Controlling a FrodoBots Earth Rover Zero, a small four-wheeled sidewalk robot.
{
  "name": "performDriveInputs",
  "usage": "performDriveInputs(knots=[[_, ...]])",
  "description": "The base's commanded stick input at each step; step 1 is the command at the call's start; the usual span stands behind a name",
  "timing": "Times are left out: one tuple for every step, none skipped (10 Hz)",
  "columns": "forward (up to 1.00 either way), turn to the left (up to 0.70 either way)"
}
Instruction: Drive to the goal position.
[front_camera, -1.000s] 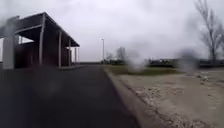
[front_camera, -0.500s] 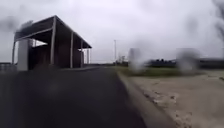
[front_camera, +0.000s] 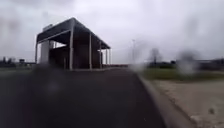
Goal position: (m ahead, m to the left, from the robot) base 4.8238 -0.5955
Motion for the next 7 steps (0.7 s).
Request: performDriveInputs(knots=[[1.00, 0.00], [1.00, 0.00], [1.00, 0.00], [1.00, 0.00], [1.00, 0.00], [1.00, 0.00], [1.00, 0.00]])
